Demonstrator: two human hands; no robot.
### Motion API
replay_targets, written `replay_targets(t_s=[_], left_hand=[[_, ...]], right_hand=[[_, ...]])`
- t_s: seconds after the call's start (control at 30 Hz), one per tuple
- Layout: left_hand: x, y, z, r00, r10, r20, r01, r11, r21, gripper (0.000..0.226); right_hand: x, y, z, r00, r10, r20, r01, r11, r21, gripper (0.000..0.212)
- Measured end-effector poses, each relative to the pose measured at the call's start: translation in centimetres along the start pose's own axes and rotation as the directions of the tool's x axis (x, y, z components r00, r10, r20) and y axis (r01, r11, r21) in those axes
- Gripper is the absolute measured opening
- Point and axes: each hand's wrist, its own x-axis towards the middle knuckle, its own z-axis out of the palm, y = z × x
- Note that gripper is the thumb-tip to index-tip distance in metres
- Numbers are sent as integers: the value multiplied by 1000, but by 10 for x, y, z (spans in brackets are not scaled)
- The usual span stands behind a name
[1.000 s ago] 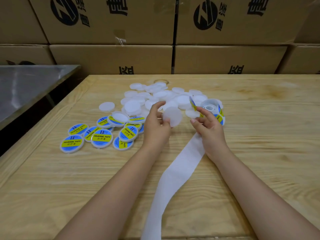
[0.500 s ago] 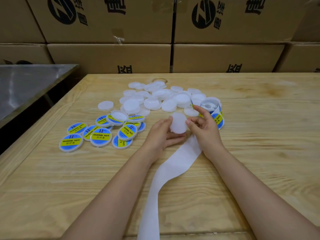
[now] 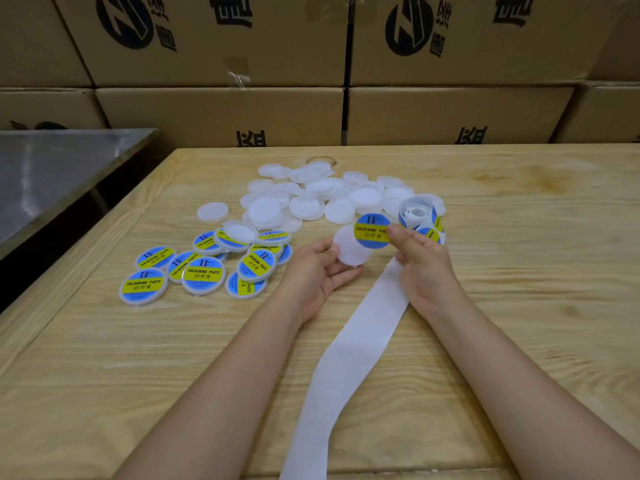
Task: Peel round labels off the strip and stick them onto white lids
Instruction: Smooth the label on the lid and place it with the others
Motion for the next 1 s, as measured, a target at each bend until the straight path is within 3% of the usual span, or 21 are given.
replay_targets(t_s=[0.13,0.37,1.0], left_hand=[[0,-1,-1,998,19,55,-19,1000,8,27],[-1,-2,-2,995,25,95,-31,998,54,25],[-2,-3,-2,994,33,106,-43,995,91,24]], right_hand=[[-2,2,3,998,55,14,-55,998,-18,3],[0,5,7,996,75,-51,-79,995,-66,12],[0,8,7,994,41,-101,-62,975,-215,14]])
